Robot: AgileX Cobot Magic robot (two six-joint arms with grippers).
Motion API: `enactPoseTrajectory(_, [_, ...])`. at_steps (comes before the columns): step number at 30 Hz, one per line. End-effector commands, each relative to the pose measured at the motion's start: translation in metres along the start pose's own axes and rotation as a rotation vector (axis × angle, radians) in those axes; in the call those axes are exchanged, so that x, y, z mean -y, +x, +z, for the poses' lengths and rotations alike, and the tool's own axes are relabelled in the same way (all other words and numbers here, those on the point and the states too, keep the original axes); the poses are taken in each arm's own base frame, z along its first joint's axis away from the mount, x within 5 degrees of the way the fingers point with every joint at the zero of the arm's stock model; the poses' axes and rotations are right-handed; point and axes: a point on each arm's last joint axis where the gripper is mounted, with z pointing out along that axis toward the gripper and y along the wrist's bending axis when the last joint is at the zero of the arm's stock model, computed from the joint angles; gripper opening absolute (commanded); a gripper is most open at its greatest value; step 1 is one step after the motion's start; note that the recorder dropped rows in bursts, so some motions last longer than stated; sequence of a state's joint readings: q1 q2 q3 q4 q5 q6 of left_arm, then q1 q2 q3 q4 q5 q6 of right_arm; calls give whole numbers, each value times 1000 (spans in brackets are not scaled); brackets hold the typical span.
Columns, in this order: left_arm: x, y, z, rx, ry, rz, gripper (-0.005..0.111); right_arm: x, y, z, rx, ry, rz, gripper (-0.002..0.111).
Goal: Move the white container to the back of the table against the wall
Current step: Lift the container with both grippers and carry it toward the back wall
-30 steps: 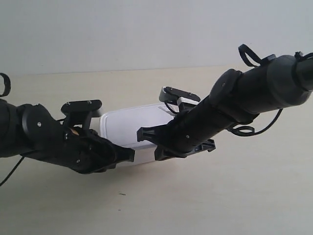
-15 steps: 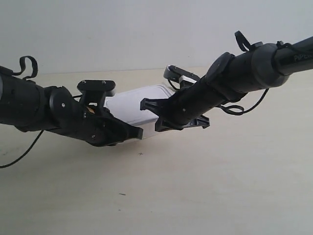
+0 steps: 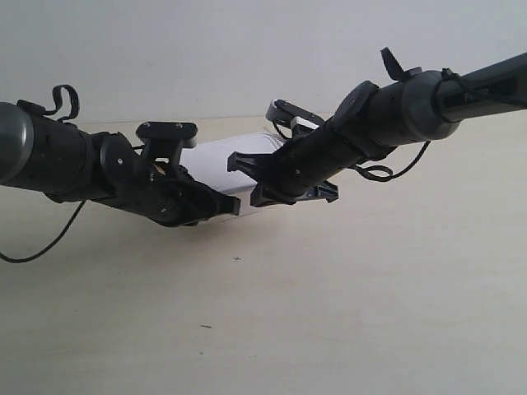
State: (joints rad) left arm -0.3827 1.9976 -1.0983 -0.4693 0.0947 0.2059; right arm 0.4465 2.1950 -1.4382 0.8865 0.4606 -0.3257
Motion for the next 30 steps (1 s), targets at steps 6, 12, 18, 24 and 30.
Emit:
enactPoseTrajectory(6, [-29,-15,-1,97,-61,-35,0,-1,-17,14,35,-12,0,0])
enactPoseTrajectory(12, [-36,-18,6,104,-75,-47,0,-2,-25,20,62,-16,-7,0])
enactPoseTrajectory(18, [-35,-28,22,113,-72,-31,0,-5,-34,22,86,-28,-18,0])
enactPoseTrajectory(24, [-36,-43,33,111,-59,-14,0,-6,-41,29,109,-32,-23,0])
enactPoseTrajectory(30, [-34,-56,46,119,-47,16,0,-5,-47,29,154,-14,-46,0])
